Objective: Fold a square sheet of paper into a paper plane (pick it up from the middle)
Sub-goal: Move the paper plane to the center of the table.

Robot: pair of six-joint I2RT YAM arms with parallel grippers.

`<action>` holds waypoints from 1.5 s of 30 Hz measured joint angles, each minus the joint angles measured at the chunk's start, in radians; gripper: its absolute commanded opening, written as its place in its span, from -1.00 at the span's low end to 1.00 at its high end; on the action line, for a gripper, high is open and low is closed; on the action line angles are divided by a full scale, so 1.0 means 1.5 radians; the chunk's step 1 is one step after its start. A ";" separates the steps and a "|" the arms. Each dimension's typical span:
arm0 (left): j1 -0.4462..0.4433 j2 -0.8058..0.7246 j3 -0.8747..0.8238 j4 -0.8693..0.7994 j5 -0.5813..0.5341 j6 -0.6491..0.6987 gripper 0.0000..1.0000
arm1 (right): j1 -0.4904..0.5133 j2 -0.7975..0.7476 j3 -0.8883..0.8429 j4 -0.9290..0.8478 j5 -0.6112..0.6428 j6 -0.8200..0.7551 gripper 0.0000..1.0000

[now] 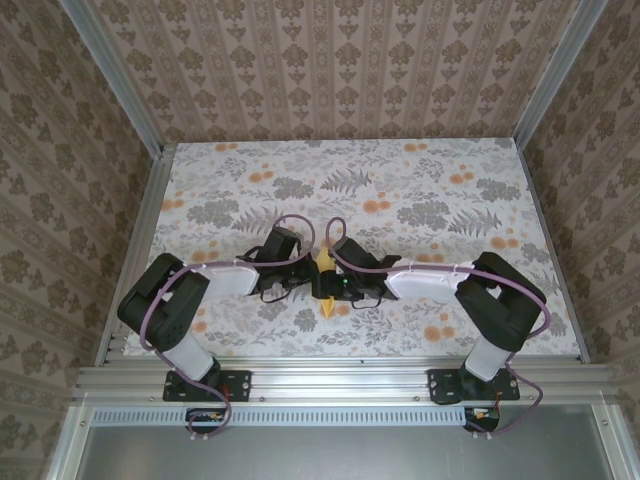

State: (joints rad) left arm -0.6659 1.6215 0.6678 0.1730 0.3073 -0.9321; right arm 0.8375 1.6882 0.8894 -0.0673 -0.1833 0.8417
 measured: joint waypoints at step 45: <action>0.113 -0.114 -0.032 -0.053 0.028 -0.007 0.05 | 0.003 0.062 0.150 -0.240 0.233 -0.023 -0.90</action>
State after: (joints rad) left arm -0.4965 1.4509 0.6197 0.0940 0.3492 -0.9421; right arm 0.8425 1.7809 1.1141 -0.4278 0.1661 0.8078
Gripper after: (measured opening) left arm 0.506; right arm 0.052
